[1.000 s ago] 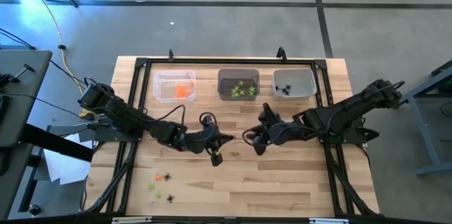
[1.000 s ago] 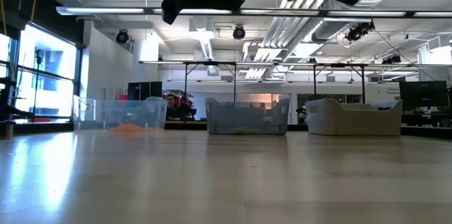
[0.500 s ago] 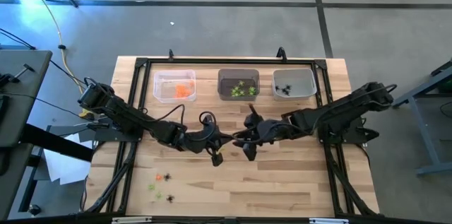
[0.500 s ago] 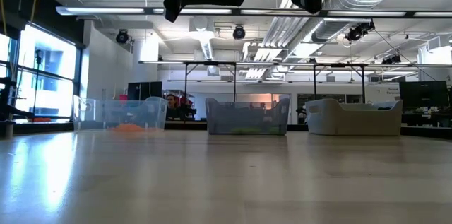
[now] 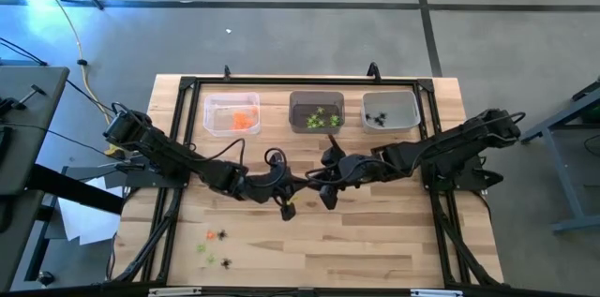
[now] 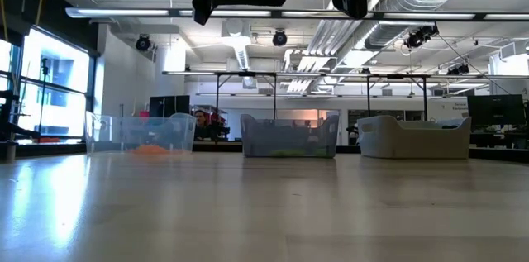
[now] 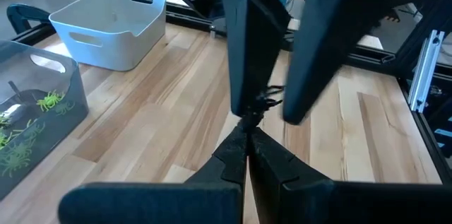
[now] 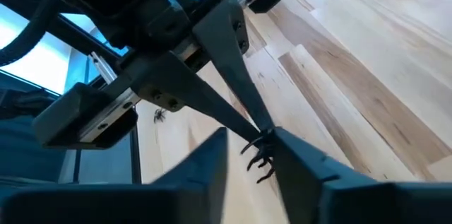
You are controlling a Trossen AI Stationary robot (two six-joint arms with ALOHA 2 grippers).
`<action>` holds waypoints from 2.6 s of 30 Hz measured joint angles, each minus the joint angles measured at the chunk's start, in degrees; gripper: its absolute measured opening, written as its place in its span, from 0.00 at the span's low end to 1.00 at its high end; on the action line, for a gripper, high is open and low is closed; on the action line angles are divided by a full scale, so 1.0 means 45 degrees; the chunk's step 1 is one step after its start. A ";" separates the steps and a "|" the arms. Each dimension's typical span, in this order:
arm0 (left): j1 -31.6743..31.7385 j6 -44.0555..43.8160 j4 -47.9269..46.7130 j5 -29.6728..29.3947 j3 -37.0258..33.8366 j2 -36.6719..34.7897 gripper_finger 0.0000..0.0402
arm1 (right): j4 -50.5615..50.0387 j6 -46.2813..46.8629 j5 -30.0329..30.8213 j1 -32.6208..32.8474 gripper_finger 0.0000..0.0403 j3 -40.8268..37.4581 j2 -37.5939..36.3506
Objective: Sort Halloween decoration
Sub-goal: Put the black spider toy into the white bin
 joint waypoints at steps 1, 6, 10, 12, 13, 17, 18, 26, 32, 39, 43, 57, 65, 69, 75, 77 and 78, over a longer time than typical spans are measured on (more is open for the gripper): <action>0.0000 0.0000 0.0000 0.0000 0.0000 0.0000 0.00 | 0.0000 0.0000 -0.0046 0.0000 0.20 0.0000 0.0000; -0.0015 0.0000 0.0000 0.0024 0.0000 0.0000 0.00 | -0.0019 -0.0370 -0.0092 0.0000 0.03 0.0000 0.0000; -0.0010 0.0009 -0.0006 0.0024 0.0000 0.0000 0.00 | -0.0010 -0.0450 -0.0142 -0.0004 0.01 0.0000 0.0000; -0.0013 0.0076 -0.0005 0.0019 0.0000 0.0000 0.00 | -0.0005 -0.0428 -0.0165 -0.0004 0.01 0.0000 0.0000; -0.0010 0.0078 -0.0005 0.0017 0.0000 0.0000 0.00 | -0.0005 -0.0440 -0.0165 -0.0005 0.01 0.0000 0.0000; -0.0010 0.0098 -0.0010 0.0015 0.0000 0.0000 0.02 | 0.0000 -0.0461 -0.0174 -0.0005 0.00 0.0000 0.0000; -0.0010 0.0183 -0.0010 0.0010 0.0000 0.0000 0.03 | 0.0000 -0.0461 -0.0175 -0.0005 0.00 0.0000 0.0000; 0.0000 0.0646 0.0000 -0.0039 0.0000 0.0000 0.21 | -0.0439 -0.0427 -0.0261 -0.0132 0.00 0.0000 -0.0024; 0.0000 0.0501 -0.0054 0.0811 0.0000 0.0000 0.28 | -0.3342 -0.0543 -0.0196 -0.1276 0.00 -0.0015 -0.1318; 0.0000 -0.0384 -0.0458 0.1890 0.0000 0.0000 0.27 | -0.8893 -0.0683 0.1024 -0.3745 0.00 -0.0010 -0.4512; 0.0000 -0.0573 -0.0629 0.2035 0.0000 0.0000 0.27 | -1.2152 -0.0070 0.1671 -0.5732 0.00 -0.0013 -0.5995; 0.0000 -0.0612 -0.0718 0.1992 0.0000 0.0000 0.27 | -1.1507 -0.1603 0.1047 -1.0198 0.00 -0.2804 -0.6829; 0.0000 -0.0607 -0.0787 0.1996 0.0000 0.0000 0.27 | -0.6529 -0.2813 -0.0913 -1.3033 0.00 -0.5941 -0.6834; 0.0000 -0.0597 -0.0782 0.1932 0.0000 0.0000 0.27 | -0.4933 -0.2799 -0.1711 -1.4007 0.00 -0.7041 -0.6829; 0.0005 -0.0253 -0.0782 0.1592 0.0000 0.0000 0.27 | -0.4651 -0.3057 -0.1869 -1.4498 0.00 -0.7722 -0.6829; 0.0028 -0.0253 -0.0782 0.1442 0.0000 0.0000 0.27 | -0.4656 -0.3098 -0.1879 -1.4495 0.00 -0.7752 -0.6829; 0.0038 -0.0253 -0.0782 0.1364 0.0000 0.0000 0.27 | -0.4560 -0.3104 -0.1879 -1.4474 0.00 -0.7752 -0.6829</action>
